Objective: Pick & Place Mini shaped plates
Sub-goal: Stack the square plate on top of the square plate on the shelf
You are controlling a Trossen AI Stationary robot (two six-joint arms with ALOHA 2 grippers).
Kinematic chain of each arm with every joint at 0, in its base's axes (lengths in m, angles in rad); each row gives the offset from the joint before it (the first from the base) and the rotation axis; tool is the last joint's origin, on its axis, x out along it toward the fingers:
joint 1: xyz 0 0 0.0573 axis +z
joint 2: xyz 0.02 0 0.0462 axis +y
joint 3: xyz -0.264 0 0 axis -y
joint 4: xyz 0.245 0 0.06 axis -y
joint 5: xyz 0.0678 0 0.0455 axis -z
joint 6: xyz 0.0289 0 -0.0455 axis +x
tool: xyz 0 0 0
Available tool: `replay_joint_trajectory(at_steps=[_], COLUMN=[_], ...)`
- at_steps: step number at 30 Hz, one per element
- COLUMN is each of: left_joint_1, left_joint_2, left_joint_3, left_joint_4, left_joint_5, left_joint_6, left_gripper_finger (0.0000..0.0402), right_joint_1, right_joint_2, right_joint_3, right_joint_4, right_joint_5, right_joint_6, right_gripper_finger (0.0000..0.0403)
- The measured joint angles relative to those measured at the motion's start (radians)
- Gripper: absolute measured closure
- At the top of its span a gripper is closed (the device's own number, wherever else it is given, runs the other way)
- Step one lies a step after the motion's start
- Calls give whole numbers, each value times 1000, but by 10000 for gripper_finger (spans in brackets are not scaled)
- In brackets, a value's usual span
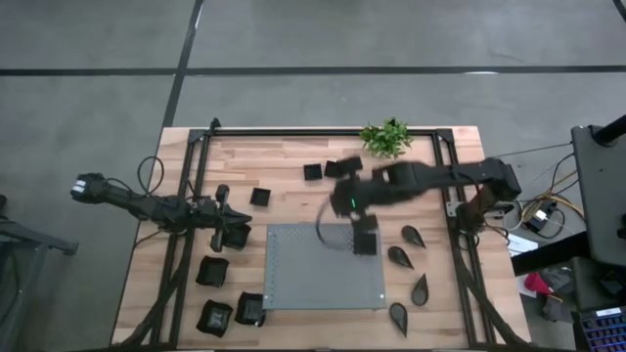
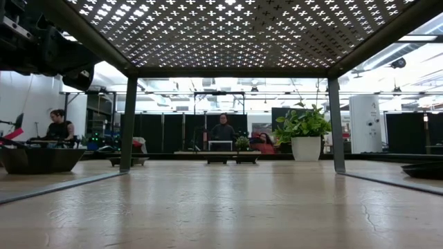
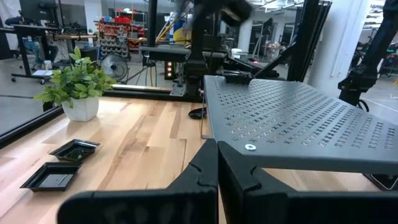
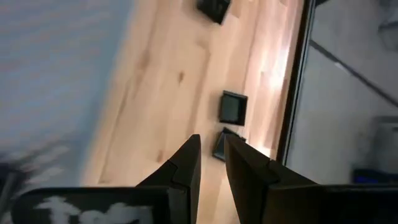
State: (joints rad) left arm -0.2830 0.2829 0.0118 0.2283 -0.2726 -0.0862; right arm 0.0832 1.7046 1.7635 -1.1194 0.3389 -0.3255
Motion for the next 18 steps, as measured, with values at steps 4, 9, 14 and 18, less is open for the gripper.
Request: replay_joint_trajectory(at_steps=[4,9,14,18], left_joint_1=[0,0,0,0], left_joint_2=[0,0,0,0], left_joint_3=[0,0,0,0], left_joint_4=[1,3,3,2], left_joint_5=[0,0,0,0], left_joint_6=[0,0,0,0], left_gripper_finger=[401,401,401,401], right_joint_1=[-155,-339,-493,-579], right_joint_2=[1,23,47,76], right_joint_3=[0,0,0,0], right_joint_4=[67,144,161,155], right_joint_5=[-232,-350,-442,-567], right_joint_6=[-61,-86,-100,-139], right_gripper_finger=[333,327,328,335])
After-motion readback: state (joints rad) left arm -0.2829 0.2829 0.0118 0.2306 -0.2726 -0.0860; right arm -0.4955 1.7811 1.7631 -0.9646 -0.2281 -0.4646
